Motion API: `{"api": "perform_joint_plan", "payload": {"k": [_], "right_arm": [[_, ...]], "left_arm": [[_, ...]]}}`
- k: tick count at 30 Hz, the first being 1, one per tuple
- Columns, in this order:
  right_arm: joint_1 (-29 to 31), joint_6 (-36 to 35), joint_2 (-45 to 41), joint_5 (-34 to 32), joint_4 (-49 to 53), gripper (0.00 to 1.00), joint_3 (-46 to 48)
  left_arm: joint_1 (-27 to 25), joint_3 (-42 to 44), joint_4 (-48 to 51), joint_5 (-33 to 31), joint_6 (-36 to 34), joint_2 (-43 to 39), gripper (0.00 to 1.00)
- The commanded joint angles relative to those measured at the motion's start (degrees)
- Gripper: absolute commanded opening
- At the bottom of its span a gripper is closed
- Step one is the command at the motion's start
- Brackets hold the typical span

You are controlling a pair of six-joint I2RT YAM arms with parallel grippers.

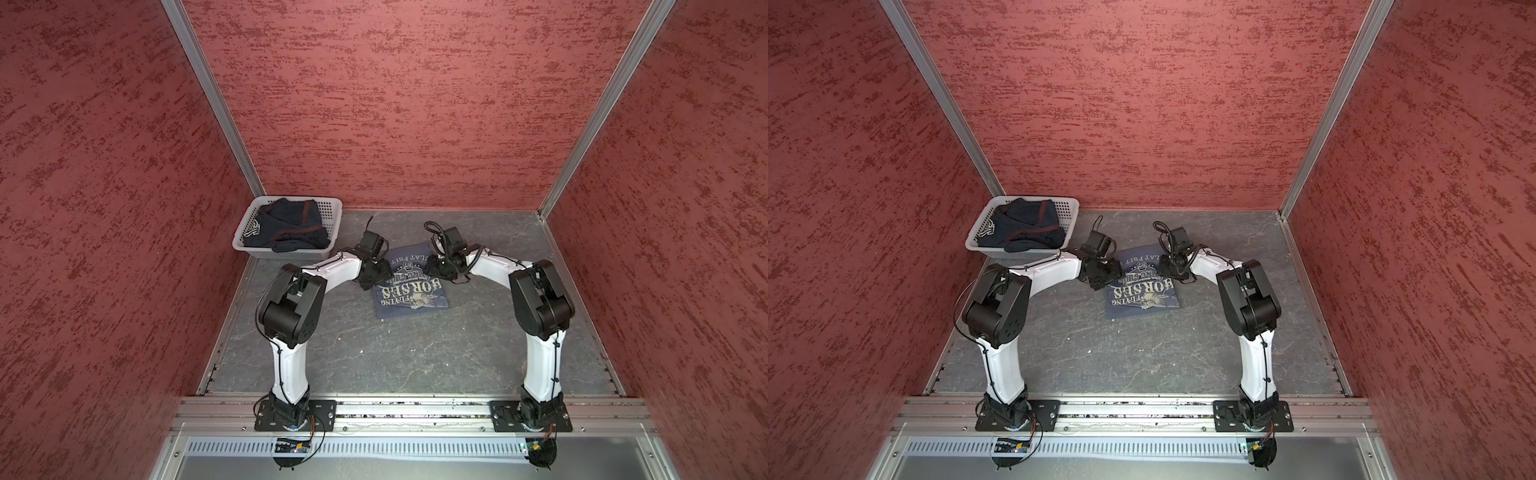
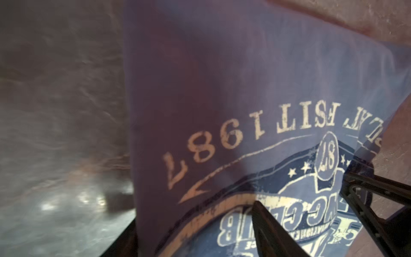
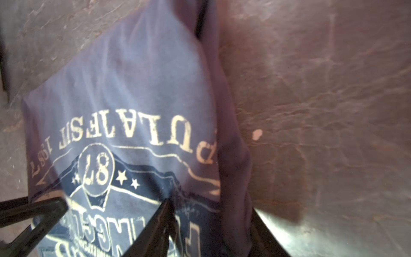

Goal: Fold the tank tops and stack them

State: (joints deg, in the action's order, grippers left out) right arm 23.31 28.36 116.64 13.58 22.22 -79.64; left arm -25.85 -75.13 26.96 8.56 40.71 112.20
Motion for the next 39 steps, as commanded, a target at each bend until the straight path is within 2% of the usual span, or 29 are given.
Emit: {"api": "perform_joint_plan", "payload": {"k": [1,7,11,18,25,29,36,39], "right_arm": [[0.68,1.11,-3.12,4.71,-2.18,0.39,0.87],[-0.74,4.98,-7.24,12.82,-8.89,0.25,6.95],[-2.37,8.45,-7.59,18.77,-15.91,0.21,11.25],[-7.23,13.39,-4.56,18.79,-19.72,0.2,15.92],[-9.26,12.43,-7.76,18.06,-19.71,0.44,18.4],[-9.02,9.97,-11.1,13.14,-15.84,0.57,17.78],[-4.26,5.55,-12.1,2.9,-8.88,0.56,14.21],[-3.38,5.56,-9.9,1.94,-8.48,0.55,12.99]], "left_arm": [[-1.18,-1.69,-1.11,0.63,0.99,1.27,0.68],[-0.9,0.68,-2.28,0.03,1.67,-0.11,0.69],[0.22,3.77,-4.08,0.1,2.43,-1.43,0.71],[0.8,5.58,-4.77,0.18,2.52,-2.61,0.74],[1.76,7.26,-5.68,0.23,2.58,-3.31,0.75],[1.96,8.09,-6.31,0.35,2.74,-3.74,0.76],[1.88,8.43,-6.31,0.52,2.65,-5.07,0.77],[1.86,8.25,-6.14,0.57,2.63,-4.87,0.77]]}}
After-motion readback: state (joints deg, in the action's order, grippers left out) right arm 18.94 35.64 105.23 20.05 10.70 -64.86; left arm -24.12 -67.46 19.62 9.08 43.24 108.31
